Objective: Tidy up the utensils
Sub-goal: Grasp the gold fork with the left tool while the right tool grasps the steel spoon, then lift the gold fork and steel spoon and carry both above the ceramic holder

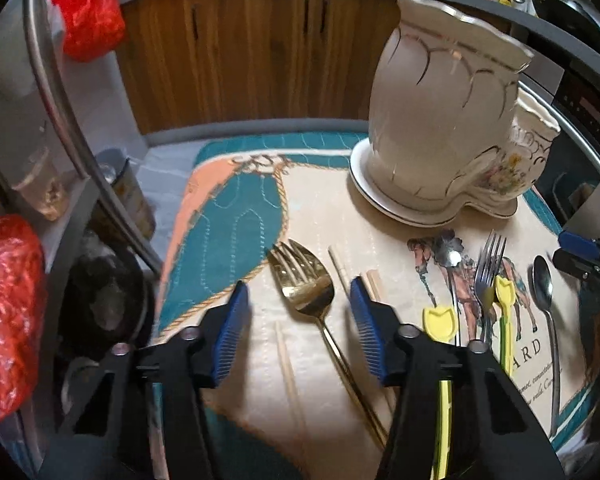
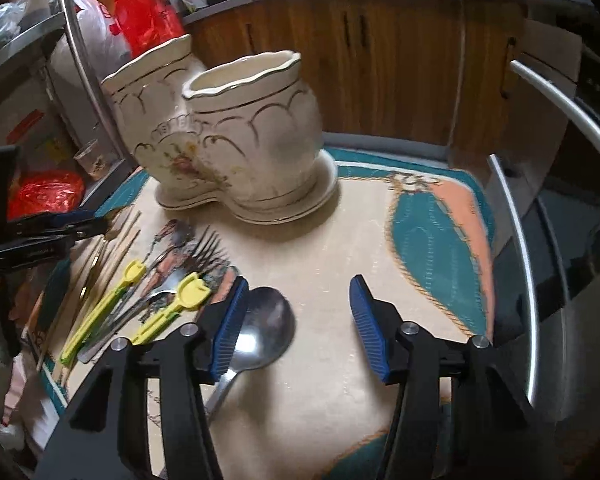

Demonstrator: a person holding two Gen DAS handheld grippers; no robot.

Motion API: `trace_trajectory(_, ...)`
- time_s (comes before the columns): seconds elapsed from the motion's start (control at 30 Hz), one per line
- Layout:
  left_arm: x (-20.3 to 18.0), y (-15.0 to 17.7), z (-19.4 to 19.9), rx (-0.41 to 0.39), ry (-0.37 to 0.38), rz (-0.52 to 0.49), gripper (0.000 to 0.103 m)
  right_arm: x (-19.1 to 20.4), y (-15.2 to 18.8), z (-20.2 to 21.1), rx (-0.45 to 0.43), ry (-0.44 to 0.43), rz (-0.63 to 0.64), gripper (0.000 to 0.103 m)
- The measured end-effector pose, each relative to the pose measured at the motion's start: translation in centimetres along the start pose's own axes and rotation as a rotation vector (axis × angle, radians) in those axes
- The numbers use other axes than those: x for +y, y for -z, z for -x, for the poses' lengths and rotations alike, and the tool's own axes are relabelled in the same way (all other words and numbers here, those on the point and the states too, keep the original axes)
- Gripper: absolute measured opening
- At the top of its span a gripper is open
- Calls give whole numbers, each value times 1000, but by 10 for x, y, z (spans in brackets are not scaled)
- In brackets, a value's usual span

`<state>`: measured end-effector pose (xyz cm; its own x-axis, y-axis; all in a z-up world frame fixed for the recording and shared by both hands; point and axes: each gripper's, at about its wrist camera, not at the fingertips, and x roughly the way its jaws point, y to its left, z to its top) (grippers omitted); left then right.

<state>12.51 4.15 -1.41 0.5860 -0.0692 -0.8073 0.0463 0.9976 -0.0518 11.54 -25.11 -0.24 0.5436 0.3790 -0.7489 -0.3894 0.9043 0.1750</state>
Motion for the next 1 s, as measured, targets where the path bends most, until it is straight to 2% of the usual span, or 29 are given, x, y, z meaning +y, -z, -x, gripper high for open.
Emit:
trace_trajectory(0.17, 3, -2, -11, 21, 19, 8, 36, -2, 0, -8, 33, -39, 0, 46)
trace_trajectory(0.3, 7, -2, -12, 9, 43, 25, 32, 2, 3, -13, 59, -72, 14, 42)
trace_trajectory(0.43, 7, -2, -15, -2, 47, 9, 30, 9, 7, -15, 72, -90, 40, 32)
trace_trajectory(0.73, 9, -4, -16, -4, 89, 11, 28, 4, 13, -18, 118, -133, 18, 25)
trace_trajectory(0.77, 8, -4, -15, -8, 95, 8, 25, 4, 14, -18, 114, -121, 20, 14)
trace_trajectory(0.8, 8, -4, -15, -10, 97, 6, 12, 3, 14, -17, 112, -126, 10, 10)
trace_trajectory(0.83, 7, -4, -15, -12, 101, 5, 6, 1, 14, -16, 111, -136, -3, 9)
trace_trajectory(1.0, 4, -6, -7, -36, 109, -1, 5, 4, 11, -6, 80, -160, -12, 4)
